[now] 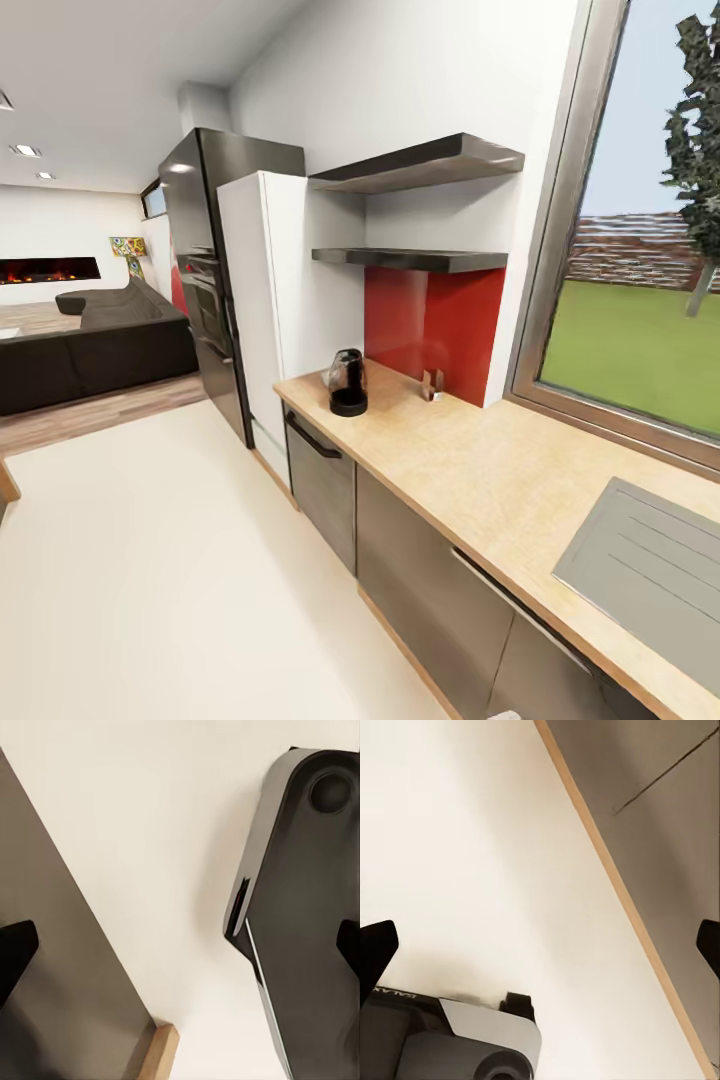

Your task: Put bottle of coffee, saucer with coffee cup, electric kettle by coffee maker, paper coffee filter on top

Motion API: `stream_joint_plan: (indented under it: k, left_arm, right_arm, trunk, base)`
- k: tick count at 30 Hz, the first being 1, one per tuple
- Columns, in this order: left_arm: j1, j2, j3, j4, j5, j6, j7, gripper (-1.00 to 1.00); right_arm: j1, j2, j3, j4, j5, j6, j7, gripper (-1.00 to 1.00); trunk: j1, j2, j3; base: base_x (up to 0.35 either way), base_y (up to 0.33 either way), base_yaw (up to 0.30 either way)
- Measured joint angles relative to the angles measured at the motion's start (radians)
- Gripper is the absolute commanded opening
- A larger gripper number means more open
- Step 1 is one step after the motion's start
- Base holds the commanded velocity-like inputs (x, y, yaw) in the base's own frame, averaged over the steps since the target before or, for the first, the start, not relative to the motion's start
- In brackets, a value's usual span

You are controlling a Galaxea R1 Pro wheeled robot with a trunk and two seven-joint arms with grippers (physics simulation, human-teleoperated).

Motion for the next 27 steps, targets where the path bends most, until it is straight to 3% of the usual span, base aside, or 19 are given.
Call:
stream_joint_plan:
  k: [9,27]
  left_arm:
    - [-0.006,-0.001,0.0,0.0,-0.001,0.0,0.0,1.0]
    - [-0.01,-0.005,0.0,0.0,0.0,-0.002,0.0,1.0]
  right_arm:
    - [0.0,0.0,0.0,0.0,0.0,0.0,0.0,1.0]
    - [0.0,-0.003,-0.001,0.0,0.0,0.0,0.001,1.0]
  trunk:
    - [0.0,0.0,-0.008]
    - [0.0,0.0,-0.009]
  base:
    - [0.266,0.242,0.143]
    - [0.209,0.279,-0.018]
